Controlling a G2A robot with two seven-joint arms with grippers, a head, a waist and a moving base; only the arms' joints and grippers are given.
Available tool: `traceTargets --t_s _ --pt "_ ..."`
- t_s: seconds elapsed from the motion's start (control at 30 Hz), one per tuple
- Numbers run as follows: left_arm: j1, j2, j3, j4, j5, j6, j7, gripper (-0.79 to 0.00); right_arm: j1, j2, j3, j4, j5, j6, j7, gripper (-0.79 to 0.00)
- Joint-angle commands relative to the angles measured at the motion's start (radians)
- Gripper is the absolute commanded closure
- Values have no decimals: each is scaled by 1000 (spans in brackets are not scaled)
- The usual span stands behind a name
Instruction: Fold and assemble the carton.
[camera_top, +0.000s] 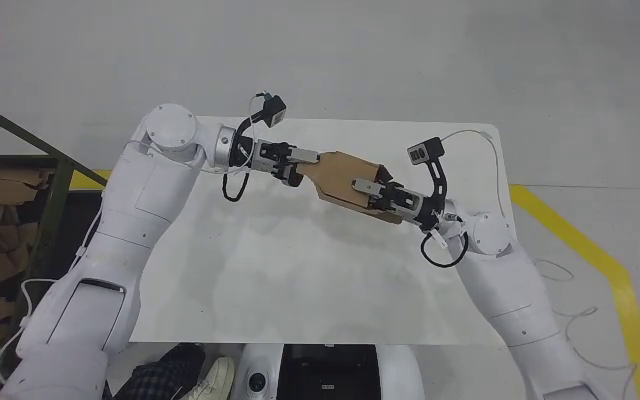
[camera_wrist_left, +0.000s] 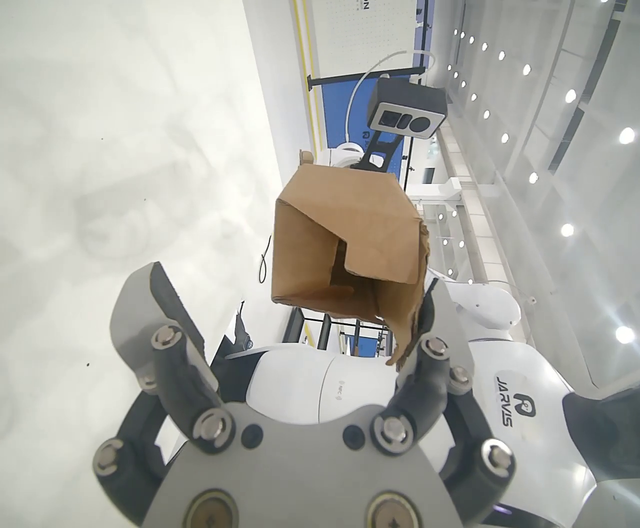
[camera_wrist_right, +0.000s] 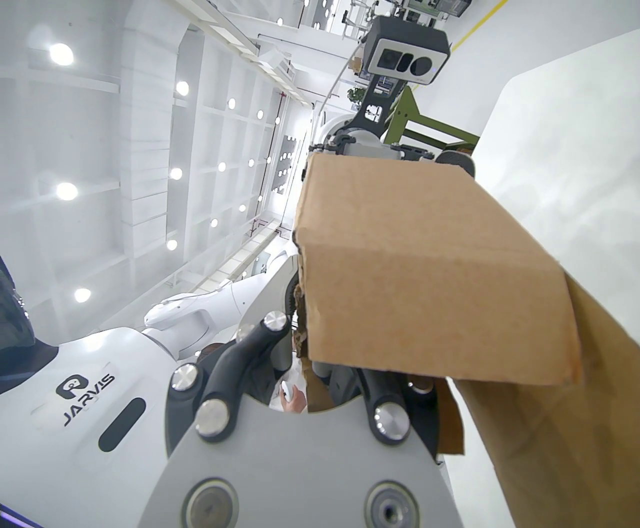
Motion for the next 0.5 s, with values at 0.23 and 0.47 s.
traceTargets --t_s 0.23,0.47 --pt "-1 -3 16 8 -21 -3 4 -785 -5 -1 -1 -10 19 1 8 0" --pt "-4 -9 31 13 -48 -17 11 -785 -5 -2 -2 -6 44 3 17 0"
